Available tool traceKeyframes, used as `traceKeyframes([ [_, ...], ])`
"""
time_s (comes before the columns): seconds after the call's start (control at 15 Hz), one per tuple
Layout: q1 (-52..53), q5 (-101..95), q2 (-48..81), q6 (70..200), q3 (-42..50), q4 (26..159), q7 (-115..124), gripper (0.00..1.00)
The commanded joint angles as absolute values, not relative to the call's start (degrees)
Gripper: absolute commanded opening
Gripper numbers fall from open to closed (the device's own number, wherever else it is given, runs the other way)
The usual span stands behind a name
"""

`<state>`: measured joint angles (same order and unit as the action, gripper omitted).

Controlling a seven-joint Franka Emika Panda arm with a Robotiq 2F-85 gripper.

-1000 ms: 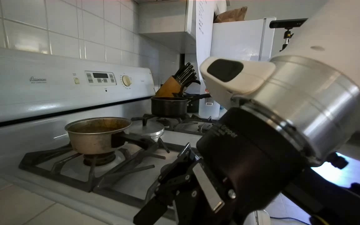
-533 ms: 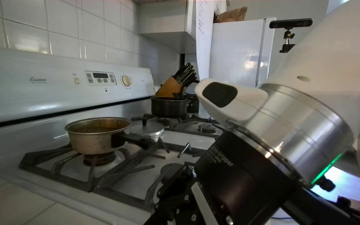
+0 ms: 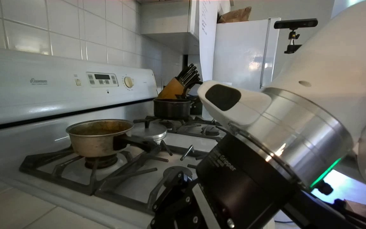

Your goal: Use the wooden spoon to stir in the pot

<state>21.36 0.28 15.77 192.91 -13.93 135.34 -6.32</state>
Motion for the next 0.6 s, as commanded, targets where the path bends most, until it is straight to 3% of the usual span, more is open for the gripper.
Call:
traceKeyframes([
  [0.0, 23.2, 0.2, 17.0, 193.5, -12.3, 134.6, -7.8, 0.29],
  [0.27, 23.8, 0.5, 16.6, 193.1, -11.8, 134.4, -7.7, 0.03],
  [0.33, 23.8, 0.8, 16.3, 192.7, -11.7, 134.2, -7.4, 0.07],
  [0.53, 23.6, 1.3, 15.2, 192.1, -11.7, 133.5, -6.7, 0.07],
])
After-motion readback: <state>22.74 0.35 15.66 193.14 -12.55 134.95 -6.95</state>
